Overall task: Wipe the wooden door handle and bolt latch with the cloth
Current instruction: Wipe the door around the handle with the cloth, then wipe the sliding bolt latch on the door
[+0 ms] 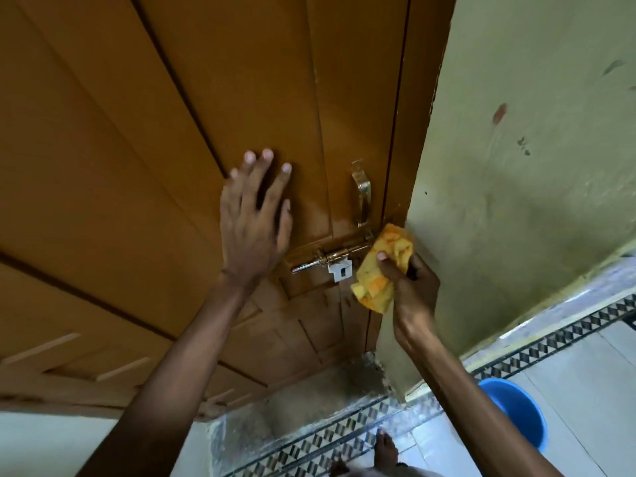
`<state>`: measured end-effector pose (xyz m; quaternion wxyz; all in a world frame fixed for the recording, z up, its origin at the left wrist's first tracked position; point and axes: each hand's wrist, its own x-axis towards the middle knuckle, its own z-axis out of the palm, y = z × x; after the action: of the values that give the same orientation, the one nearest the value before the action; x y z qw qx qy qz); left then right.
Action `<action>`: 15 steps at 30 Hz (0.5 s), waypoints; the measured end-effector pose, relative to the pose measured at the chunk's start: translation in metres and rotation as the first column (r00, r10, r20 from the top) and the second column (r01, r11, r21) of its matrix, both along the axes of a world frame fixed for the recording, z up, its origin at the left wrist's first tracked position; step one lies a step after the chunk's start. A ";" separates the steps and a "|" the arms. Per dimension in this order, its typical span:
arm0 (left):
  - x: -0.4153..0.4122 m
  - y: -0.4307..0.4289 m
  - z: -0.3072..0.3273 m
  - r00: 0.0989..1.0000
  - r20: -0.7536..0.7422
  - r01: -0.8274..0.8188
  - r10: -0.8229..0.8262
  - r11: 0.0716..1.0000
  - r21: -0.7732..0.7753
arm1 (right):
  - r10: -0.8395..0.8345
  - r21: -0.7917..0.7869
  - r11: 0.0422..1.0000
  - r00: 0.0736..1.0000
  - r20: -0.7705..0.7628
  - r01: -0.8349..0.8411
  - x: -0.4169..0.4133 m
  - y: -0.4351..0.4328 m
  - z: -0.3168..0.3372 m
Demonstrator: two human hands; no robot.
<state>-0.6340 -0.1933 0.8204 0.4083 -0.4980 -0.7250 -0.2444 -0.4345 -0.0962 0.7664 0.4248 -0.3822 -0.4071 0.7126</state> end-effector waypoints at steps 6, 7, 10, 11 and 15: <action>0.021 -0.054 -0.082 0.690 0.707 -0.089 0.155 0.988 -0.129 | -0.093 0.724 0.610 0.879 0.469 -0.322 -0.049 -0.019 -0.044; 0.018 -0.056 -0.095 0.543 0.813 -0.115 0.208 0.978 -0.174 | -0.112 0.755 0.504 0.834 0.540 -0.420 -0.057 -0.019 -0.055; 0.011 -0.051 -0.103 -0.172 0.985 -0.092 0.011 0.995 -0.027 | -0.155 0.707 0.369 0.711 0.686 -0.603 -0.072 -0.021 -0.078; 0.009 -0.047 -0.101 -0.322 0.946 -0.093 -0.039 0.996 0.010 | -0.197 0.685 0.352 0.665 0.720 -0.638 -0.074 -0.023 -0.081; 0.002 -0.038 -0.083 -0.475 0.879 -0.041 -0.024 0.999 0.005 | -0.378 0.726 0.235 0.627 0.681 -0.647 -0.077 -0.034 -0.084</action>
<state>-0.6317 -0.2317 0.7369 -0.4023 -0.0313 -0.7213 -0.5630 -0.5111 -0.1302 0.6828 0.2724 -0.2526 -0.9222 0.1073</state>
